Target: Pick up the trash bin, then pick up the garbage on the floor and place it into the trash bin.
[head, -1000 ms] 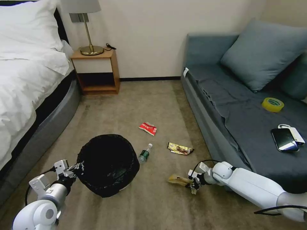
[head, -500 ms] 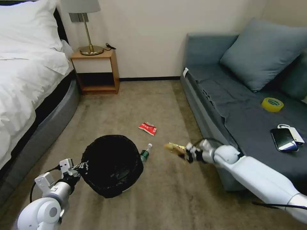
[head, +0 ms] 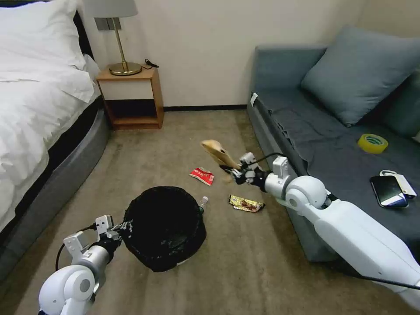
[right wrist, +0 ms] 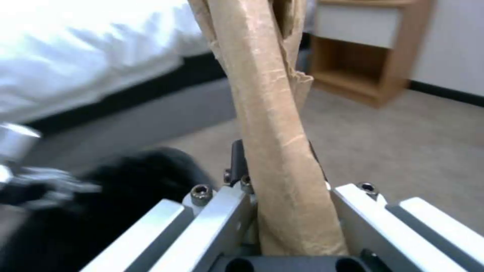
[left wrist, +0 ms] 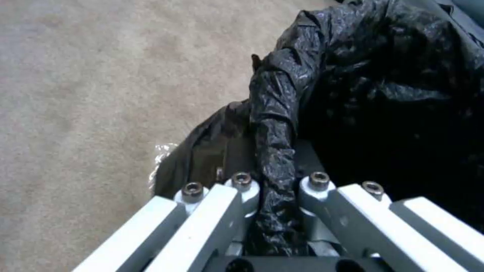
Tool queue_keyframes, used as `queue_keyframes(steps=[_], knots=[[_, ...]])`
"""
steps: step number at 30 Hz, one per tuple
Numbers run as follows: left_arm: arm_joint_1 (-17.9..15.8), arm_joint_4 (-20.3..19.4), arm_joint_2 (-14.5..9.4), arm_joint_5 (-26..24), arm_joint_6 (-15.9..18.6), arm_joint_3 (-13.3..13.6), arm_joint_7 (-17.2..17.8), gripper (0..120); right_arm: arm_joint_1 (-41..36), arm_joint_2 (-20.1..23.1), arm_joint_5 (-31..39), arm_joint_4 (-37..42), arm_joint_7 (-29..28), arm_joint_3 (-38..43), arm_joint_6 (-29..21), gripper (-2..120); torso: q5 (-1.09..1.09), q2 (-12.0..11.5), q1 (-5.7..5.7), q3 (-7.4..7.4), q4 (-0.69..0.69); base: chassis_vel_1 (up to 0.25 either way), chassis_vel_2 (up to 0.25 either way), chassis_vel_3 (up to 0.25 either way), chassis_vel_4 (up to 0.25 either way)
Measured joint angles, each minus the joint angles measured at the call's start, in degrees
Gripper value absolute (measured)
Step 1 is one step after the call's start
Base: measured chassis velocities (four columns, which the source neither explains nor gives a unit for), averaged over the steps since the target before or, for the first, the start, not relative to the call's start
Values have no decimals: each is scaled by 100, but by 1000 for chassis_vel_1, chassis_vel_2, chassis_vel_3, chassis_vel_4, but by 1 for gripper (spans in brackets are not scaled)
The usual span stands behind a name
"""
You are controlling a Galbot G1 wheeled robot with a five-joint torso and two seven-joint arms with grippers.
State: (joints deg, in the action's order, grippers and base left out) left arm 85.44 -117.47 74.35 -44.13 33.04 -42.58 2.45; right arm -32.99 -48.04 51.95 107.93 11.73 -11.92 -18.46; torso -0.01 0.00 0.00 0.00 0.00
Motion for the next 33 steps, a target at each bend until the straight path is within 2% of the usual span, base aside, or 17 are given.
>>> queue_keyframes(steps=[7, 10, 24, 33], knots=[[79, -119, 65, 47, 6, 0, -12, 4, 112, -20, 113, 802, -202, -826, -19, 1, 0, 0, 0, 0, 0, 0, 0, 0, 0], [109, -163, 95, 62, 7, 9, -17, 4, 128, -113, 18, 864, -226, -1106, -58, 1, 0, 0, 0, 0, 0, 0, 0, 0, 0], [194, -257, 179, 62, 4, -16, -46, 4, 372, -695, -527, 114, -233, -2036, -82, 1, 1, 0, 0, 0, 1, 0, 0, 0, 0], [174, -240, 172, 16, -4, -35, -61, 4, 375, -744, -696, -65, -222, -2110, -80, 30, 1, 0, 0, 0, 0, 0, 0, 0, 0]])
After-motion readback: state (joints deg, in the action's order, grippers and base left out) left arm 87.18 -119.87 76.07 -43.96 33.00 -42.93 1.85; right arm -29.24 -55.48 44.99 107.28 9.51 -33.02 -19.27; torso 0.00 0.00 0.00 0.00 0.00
